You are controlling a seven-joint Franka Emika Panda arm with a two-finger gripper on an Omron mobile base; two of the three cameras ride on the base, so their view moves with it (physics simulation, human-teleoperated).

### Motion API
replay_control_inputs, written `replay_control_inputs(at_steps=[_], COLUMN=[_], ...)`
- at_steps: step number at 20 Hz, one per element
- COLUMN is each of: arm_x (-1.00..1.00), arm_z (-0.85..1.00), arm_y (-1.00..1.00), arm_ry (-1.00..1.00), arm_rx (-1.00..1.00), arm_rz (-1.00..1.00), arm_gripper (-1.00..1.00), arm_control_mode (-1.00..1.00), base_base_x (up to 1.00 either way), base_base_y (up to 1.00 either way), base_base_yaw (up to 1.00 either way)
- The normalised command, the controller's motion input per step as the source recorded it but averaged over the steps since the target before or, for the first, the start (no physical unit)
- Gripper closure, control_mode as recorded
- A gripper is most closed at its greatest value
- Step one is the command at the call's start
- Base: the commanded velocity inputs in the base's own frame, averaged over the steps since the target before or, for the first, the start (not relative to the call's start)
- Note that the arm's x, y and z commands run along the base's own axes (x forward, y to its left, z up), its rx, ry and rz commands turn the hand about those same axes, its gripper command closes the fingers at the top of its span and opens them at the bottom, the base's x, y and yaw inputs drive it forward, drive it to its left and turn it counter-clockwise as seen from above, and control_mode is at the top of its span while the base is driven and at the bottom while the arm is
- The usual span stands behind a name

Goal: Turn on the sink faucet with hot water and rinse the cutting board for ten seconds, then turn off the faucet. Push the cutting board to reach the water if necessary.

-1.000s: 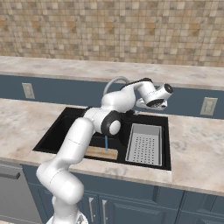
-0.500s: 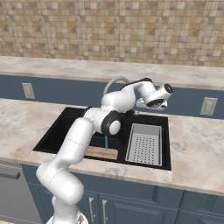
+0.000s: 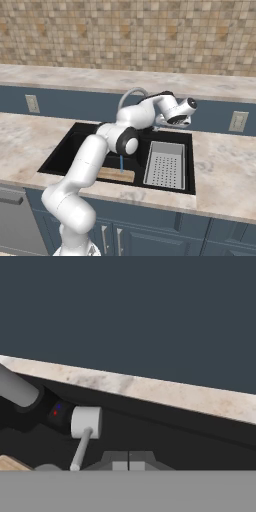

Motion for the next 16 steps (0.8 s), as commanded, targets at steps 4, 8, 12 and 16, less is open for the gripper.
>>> replay_control_inputs(at_steps=[4, 8, 12, 16], arm_x=[0.0, 0.0, 0.0, 0.0], arm_z=[-0.24, -0.15, -0.05, -0.05], arm_y=[0.0, 0.0, 0.01, 0.12], arm_ry=[0.02, 0.03, 0.02, 0.0], arm_rx=[0.0, 0.0, 0.0, 0.0], arm_rz=[0.0, 0.0, 0.0, 0.0], arm_gripper=[1.0, 1.0, 1.0, 1.0], arm_control_mode=[-1.0, -1.0, -1.0, -1.0], base_base_x=[0.0, 0.0, 0.0, 0.0], base_base_y=[0.0, 0.0, 0.0, 0.0], base_base_yaw=[0.0, 0.0, 0.0, 0.0])
